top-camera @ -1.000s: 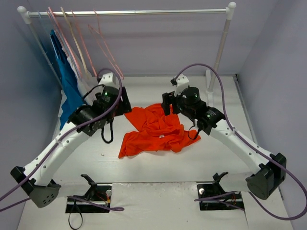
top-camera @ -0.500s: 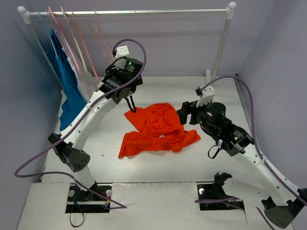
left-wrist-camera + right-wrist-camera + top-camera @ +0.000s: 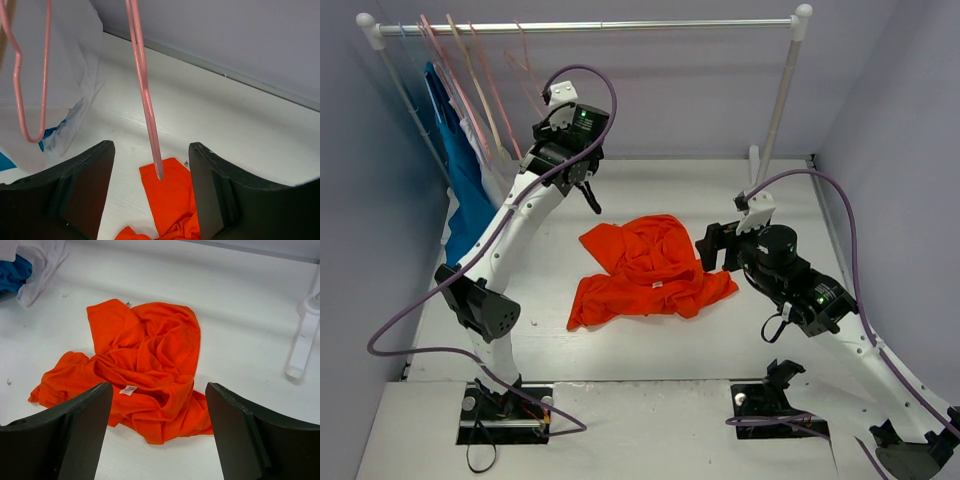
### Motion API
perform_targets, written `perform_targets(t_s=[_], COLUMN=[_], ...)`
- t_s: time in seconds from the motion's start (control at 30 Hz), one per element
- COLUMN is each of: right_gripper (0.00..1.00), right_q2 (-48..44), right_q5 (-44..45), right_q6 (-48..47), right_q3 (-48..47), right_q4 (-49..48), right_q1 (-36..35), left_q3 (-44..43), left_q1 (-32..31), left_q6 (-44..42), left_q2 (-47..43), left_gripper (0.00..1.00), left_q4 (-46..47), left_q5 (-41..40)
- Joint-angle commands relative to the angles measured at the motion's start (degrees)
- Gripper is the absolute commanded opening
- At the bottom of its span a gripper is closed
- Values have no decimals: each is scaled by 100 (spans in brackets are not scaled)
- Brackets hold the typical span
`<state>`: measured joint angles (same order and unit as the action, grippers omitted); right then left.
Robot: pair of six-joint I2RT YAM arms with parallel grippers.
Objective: Place the t-shirt on the hanger
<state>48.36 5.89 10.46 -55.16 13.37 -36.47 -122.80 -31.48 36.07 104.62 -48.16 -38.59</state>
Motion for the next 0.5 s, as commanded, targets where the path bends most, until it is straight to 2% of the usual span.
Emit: perform_targets(t_s=[0.0,0.33,0.47], right_gripper=[77,78,78], right_q2=[-28,-19,-19], right_q5=[184,342,386], right_q6=[-96,-255,-281], right_q3=[-57,-57,-57], right_q4=[-299,-317,-317], right_q1=[-18,-18,-18], left_q3=[-446,-929,-1044], left_q1=[221,450,538], left_q6=[-109,-241,-276], left_q2=[-3,445,577], left_gripper=[60,60,53], left_q4=[26,44,35], left_q5=[-105,18,36])
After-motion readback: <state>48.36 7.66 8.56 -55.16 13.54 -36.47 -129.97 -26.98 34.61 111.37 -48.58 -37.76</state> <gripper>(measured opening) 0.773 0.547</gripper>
